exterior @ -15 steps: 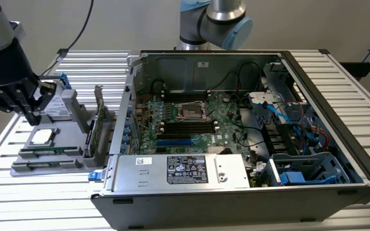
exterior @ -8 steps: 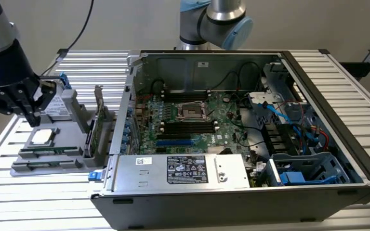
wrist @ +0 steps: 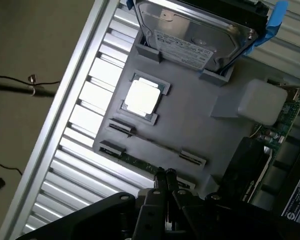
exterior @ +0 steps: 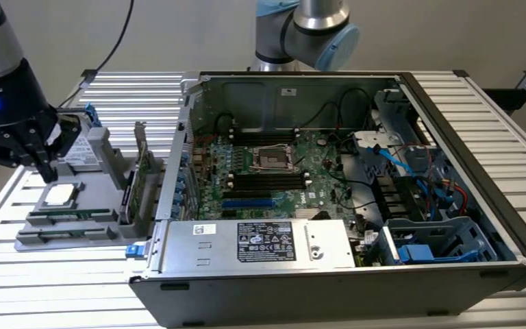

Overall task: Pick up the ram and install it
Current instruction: 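Pick up the ram and move it above insertion slot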

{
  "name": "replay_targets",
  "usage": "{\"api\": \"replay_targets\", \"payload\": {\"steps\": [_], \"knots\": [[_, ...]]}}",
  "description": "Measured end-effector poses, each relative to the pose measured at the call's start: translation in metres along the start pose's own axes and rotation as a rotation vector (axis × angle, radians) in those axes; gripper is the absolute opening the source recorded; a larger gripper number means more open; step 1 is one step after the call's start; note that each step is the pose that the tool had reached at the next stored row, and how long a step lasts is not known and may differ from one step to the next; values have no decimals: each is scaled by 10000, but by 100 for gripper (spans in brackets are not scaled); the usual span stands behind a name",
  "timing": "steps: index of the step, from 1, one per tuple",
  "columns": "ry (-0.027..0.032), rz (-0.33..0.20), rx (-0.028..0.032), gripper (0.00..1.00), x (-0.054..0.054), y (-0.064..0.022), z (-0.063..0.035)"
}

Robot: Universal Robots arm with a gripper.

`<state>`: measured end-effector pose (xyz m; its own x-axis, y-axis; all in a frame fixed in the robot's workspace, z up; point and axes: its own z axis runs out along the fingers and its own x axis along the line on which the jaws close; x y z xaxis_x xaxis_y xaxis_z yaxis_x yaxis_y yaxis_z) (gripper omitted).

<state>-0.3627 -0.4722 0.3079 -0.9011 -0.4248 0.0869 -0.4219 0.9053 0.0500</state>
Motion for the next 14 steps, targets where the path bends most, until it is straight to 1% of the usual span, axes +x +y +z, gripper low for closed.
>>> {"api": "replay_targets", "payload": {"steps": [14], "knots": [[88,-2547,145,10,-5,-3,64]]}}
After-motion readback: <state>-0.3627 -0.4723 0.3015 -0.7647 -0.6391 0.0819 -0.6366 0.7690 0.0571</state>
